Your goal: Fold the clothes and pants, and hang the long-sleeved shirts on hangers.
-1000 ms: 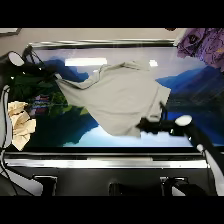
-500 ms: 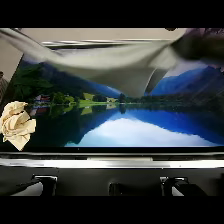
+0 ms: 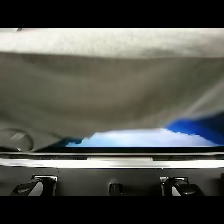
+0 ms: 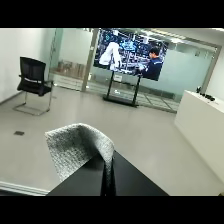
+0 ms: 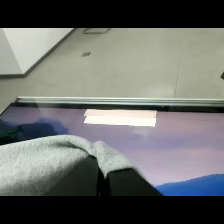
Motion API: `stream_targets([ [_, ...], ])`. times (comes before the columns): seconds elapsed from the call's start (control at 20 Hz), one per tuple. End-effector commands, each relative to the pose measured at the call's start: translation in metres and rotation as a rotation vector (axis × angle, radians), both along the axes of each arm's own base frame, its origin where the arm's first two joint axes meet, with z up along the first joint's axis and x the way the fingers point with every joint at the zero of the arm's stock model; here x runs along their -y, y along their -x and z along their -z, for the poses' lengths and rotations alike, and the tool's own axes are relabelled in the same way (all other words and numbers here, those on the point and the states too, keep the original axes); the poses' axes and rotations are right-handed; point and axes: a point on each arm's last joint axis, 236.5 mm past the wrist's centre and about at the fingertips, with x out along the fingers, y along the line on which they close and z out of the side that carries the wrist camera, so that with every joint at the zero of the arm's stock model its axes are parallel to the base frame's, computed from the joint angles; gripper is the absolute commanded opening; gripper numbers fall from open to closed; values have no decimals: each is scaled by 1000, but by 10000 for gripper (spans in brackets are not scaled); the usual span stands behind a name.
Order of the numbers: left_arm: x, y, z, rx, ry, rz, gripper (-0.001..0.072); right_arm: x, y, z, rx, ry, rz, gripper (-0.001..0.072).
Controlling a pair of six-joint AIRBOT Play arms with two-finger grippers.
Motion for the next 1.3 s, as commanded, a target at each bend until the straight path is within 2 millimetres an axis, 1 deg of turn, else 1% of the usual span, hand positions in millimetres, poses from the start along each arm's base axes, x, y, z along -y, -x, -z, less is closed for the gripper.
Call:
stream_targets([
  [0.0,-4,-33,15,-57,-10,7,15,5,-36,39,-167,4,28,31],
  [0.05,-4,-62,29,-103,-14,30,16,5,-60,62,-254,7,33,31],
  [0.1,-1,-98,47,-155,-33,65,15,4,-84,85,-332,17,34,31],
  [0.15,0,-133,67,-205,-45,84,16,7,-111,111,-409,42,43,31],
  [0.2,1,-172,95,-266,-55,102,15,9,-137,137,-477,68,50,31],
  [0.25,2,-211,128,-339,-49,120,16,13,-165,168,-552,88,64,31],
  [0.3,3,-246,165,-414,-36,136,15,13,-189,199,-622,98,64,32],
  [0.35,6,-281,209,-497,-21,152,16,12,-214,234,-692,109,59,31],
  [0.4,8,-310,249,-563,-9,163,16,11,-238,270,-759,110,58,31],
  [0.5,18,-362,328,-662,16,181,16,10,-276,337,-860,110,63,31],
  [0.6,32,-395,388,-716,27,196,16,9,-309,405,-935,89,82,31],
  [0.7,50,-414,439,-766,49,223,15,9,-332,461,-980,65,104,31],
  [0.8,62,-420,483,-841,96,231,16,7,-341,503,-1034,25,130,32],
  [0.85,65,-419,505,-892,122,233,16,5,-341,518,-1060,12,131,33],
  [0.9,67,-415,522,-944,151,234,17,1,-340,530,-1085,-5,121,41],
  [0.95,69,-409,537,-997,176,235,29,-4,-339,536,-1101,-26,111,85],
  [1.0,68,-404,543,-1031,190,235,86,-6,-339,536,-1103,-33,107,95],
  [1.05,69,-398,542,-1056,198,246,204,-6,-339,533,-1102,-33,105,102],
  [1.1,67,-393,536,-1073,209,255,359,-5,-337,527,-1098,-21,96,216],
  [1.15,61,-389,525,-1079,221,259,563,-4,-333,518,-1090,0,70,376],
  [1.2,53,-382,512,-1084,237,261,681,1,-327,505,-1080,30,35,439],
  [1.25,41,-371,497,-1097,246,258,680,10,-320,491,-1073,68,7,441],
])
